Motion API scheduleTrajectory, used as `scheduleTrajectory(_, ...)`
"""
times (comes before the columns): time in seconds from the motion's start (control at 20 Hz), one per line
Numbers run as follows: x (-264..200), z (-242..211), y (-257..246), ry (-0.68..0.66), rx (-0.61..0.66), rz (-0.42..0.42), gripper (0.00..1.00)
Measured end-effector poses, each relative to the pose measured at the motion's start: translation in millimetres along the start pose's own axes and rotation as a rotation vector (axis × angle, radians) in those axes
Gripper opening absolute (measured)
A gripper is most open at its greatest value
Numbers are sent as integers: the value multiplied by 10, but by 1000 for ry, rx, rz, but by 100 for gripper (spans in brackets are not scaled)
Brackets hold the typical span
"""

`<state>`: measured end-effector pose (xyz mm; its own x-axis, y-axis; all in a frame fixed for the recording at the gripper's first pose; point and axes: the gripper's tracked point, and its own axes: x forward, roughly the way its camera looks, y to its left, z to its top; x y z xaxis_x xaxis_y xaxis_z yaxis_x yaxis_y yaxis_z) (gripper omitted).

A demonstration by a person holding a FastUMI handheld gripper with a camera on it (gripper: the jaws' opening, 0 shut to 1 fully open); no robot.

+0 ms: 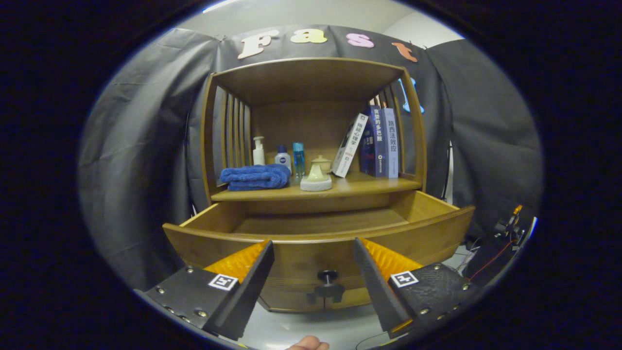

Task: Pull open the drawer, take out the items inside it, and place them on the countertop above the cabinet.

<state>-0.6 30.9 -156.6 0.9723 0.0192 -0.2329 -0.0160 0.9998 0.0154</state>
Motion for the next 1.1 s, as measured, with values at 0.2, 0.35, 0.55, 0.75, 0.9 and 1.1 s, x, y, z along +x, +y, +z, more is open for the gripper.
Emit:
scheduleTrajectory(0.2,108,-184,29,16,26,19,99)
scheduleTrajectory(0.35,180,-229,47,18,26,33,99)
scheduleTrajectory(0.55,186,-236,11,2,27,29,96)
scheduleTrajectory(0.75,215,-234,-16,5,13,9,96)
scheduleTrajectory(0.9,258,-210,-16,5,19,4,96)
scheduleTrajectory(1.1,333,-185,-30,23,2,14,96)
